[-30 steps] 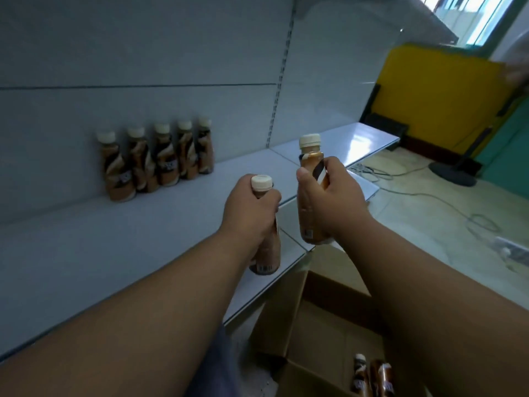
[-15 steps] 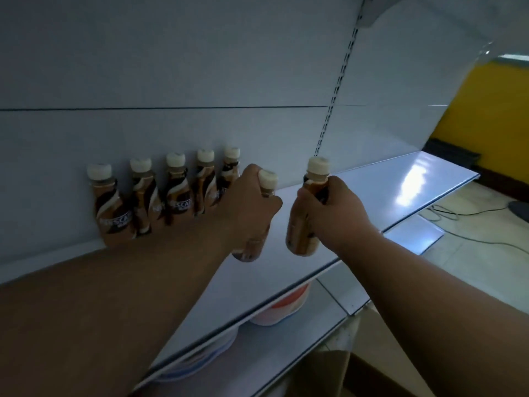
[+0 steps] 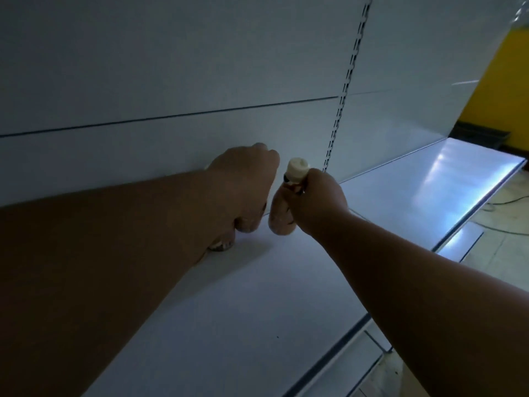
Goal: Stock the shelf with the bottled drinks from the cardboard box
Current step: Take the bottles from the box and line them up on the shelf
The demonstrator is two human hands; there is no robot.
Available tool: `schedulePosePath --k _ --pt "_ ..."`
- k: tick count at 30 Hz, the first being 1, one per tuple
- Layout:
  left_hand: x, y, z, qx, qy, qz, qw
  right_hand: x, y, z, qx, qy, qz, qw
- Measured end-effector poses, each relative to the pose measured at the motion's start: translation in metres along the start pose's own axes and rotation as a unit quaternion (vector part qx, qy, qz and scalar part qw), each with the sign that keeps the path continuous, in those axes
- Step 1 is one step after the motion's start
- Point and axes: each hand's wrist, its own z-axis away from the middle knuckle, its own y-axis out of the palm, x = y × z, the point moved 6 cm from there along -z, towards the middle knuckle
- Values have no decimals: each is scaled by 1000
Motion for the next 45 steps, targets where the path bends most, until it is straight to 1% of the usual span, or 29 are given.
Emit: schedulePosePath --k 2,5,8,10,13,15,17,20,23,26,29,34,37,40,42,45 --pt "4 4 -5 -6 8 -27 1000 2 15 -9 -5 -1 -5 1000" --pt "8 4 -8 -56 33 -84 994 4 31 -23 -6 11 -3 1000" --pt "5 1 -12 -93 59 -153 982 7 39 -37 14 12 12 1000" --pt "5 0 -16 -97 58 -170 979 8 40 -42 32 12 21 999" --pt "8 5 -16 -79 43 -190 978 6 34 -36 37 27 8 999" --pt "6 4 -7 -74 33 -181 980 8 22 -23 28 13 15 999" --pt "-1 -5 7 -102 33 -178 978 16 0 -6 13 -27 36 999" --pt "-18 -23 39 -143 55 -132 979 34 -45 28 -2 -83 70 994" --pt "-44 -35 75 -169 61 -120 976 50 -97 69 -19 -109 110 988" --pt "-76 -44 109 -157 65 -72 983 54 -145 116 -44 -106 167 979" --pt "-115 -47 142 -142 91 30 985 46 -183 166 -49 -80 228 969" --pt "-202 -37 193 -89 140 160 973 28 -248 245 -67 -34 289 954" --pt "-248 -37 221 -74 176 186 964 13 -286 288 -79 -1 303 950" --pt "-289 -32 243 -42 217 194 956 -12 -315 328 -92 39 308 946" --pt "-315 -23 254 -19 234 199 951 -35 -325 352 -93 62 310 944" --pt "-357 8 266 19 254 184 949 -87 -330 384 -98 113 279 949"
